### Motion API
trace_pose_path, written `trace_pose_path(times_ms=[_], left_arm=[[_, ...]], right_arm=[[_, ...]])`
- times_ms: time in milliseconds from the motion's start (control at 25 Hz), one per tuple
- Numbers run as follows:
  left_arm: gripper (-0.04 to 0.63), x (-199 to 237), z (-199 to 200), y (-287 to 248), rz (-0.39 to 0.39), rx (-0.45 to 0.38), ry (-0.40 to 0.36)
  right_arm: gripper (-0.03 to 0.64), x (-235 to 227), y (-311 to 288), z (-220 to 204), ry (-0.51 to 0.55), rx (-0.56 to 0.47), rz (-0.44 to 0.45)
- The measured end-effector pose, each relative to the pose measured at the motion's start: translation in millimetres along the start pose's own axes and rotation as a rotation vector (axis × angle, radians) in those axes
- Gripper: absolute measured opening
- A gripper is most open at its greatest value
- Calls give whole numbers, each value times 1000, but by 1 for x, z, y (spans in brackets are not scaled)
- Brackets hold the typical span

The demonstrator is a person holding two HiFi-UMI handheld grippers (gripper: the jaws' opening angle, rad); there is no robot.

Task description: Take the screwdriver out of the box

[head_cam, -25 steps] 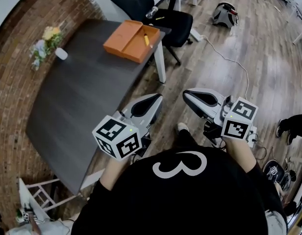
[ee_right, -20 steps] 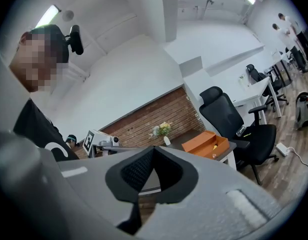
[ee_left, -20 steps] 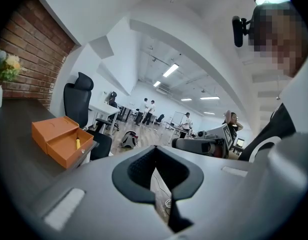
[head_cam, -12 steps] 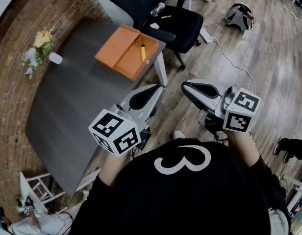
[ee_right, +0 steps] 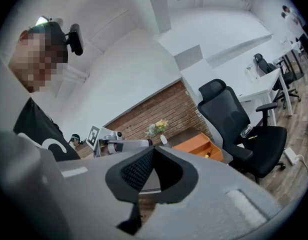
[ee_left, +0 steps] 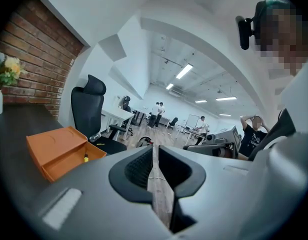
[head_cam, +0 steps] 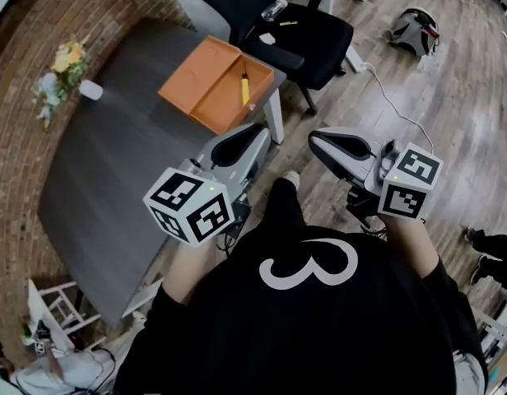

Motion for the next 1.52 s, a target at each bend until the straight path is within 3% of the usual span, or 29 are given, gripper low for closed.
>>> trace_pose_path(times_ms=[520, 920, 1520], left_arm=[[119, 104, 3, -77, 128, 104, 67], [190, 169, -28, -132, 257, 301, 24], [207, 225, -72, -173, 437, 489, 43]], right_arm=[[-1, -92, -31, 11, -117, 34, -31], [-2, -153, -49, 2, -221, 59, -42], [-2, -188, -59, -29, -329, 87, -41]])
Point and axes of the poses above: the fingertips, and each gripper's own axes: y backward along the fingers, x to its left, z out of its top, the point moved 7 cm from there along y, backward along the fingers, and after that the axes turned 5 degrees about z, right-handed, at the moved point
